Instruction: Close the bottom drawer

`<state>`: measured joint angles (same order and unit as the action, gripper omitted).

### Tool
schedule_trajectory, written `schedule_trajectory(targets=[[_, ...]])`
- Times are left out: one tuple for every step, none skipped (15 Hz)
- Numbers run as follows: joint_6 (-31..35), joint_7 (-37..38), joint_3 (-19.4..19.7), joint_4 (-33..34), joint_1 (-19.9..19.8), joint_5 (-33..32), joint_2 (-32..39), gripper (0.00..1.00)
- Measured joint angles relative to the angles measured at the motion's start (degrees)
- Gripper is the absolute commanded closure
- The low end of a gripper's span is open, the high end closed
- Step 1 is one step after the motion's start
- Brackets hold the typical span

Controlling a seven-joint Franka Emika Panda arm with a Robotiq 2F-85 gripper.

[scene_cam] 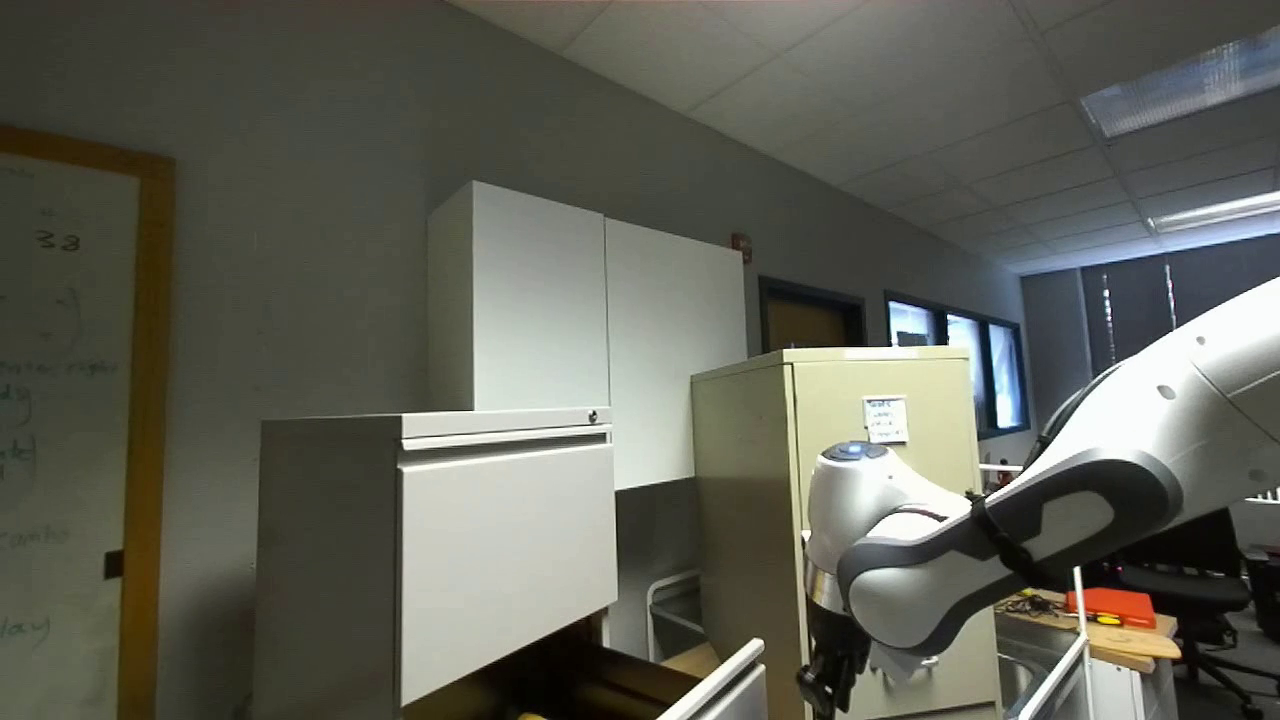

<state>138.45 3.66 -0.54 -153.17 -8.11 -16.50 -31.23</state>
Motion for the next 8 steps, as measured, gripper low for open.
schedule_trajectory(targets=[[1.68,0.00,-0.12,0.64,0.42,0.00,0.81,1.00],[3.26,-0.01,-0.23,1.38,0.81,0.00,1.73,1.00],[4.61,-0.05,-0.32,2.19,1.13,0.00,2.69,1.00],[5.91,-0.15,-0.35,3.10,1.42,0.07,3.81,1.00],[7.02,-0.20,-0.34,4.05,1.72,0.18,4.98,1.00],[8.05,-0.32,-0.32,4.98,1.98,0.42,6.30,1.00],[9.02,-0.55,-0.25,5.91,2.22,0.81,7.79,1.00],[10.05,-0.95,-0.04,6.79,2.58,1.56,9.41,1.00]])
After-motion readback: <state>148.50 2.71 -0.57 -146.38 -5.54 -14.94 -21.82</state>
